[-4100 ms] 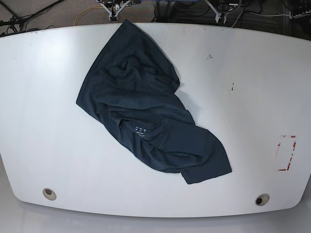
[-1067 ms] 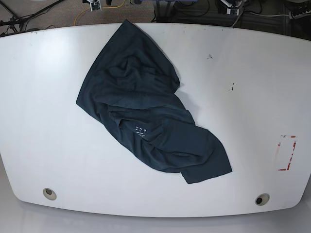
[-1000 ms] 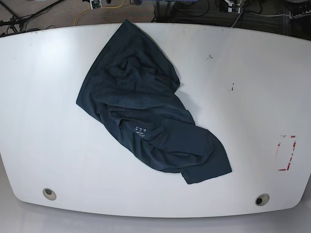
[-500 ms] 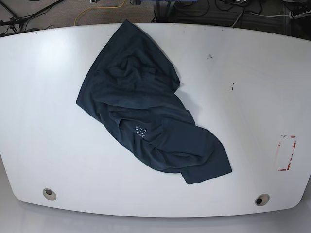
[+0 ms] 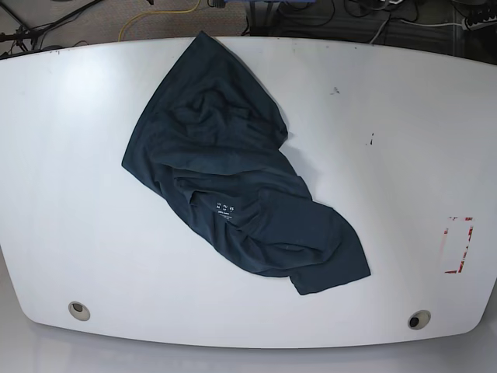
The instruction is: Fold the T-shirt properly
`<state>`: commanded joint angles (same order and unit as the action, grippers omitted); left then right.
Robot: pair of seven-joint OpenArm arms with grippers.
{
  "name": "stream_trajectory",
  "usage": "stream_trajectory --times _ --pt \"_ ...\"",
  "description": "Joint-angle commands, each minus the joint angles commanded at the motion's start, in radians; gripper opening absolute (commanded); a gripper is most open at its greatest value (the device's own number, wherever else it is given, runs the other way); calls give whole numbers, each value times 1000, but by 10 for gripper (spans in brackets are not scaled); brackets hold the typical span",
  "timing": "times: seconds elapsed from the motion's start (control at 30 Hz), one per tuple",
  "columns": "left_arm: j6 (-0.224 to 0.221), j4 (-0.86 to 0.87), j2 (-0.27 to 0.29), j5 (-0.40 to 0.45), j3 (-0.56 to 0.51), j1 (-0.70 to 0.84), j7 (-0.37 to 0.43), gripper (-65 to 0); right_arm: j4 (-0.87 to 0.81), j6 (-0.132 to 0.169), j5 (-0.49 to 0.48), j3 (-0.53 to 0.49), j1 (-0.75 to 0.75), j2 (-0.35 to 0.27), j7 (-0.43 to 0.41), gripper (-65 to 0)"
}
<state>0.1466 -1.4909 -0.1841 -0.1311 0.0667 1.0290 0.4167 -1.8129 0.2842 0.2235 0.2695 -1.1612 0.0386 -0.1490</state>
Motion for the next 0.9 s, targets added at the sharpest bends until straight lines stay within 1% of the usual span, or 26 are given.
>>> stream_trajectory --times 0.17,0.23,0.57,0.63,0.9 --pt "1 -64 -12 -12 1 16 -40 -584 -24 -1 -20 -2 -19 -1 -2 -386" --pt "0 -72 -2 7 24 46 -18 -575 -30 3 -46 3 -28 3 4 -387" --pt "0 -121 30 18 131 120 37 -561 -42 5 -80 6 -33 1 15 -387" --pt "1 -169 33 22 158 161 44 -558 -65 3 -91 20 -30 2 13 -383" --pt "0 -218 31 31 142 197 48 -558 -113 2 -95 19 -48 6 17 -383"
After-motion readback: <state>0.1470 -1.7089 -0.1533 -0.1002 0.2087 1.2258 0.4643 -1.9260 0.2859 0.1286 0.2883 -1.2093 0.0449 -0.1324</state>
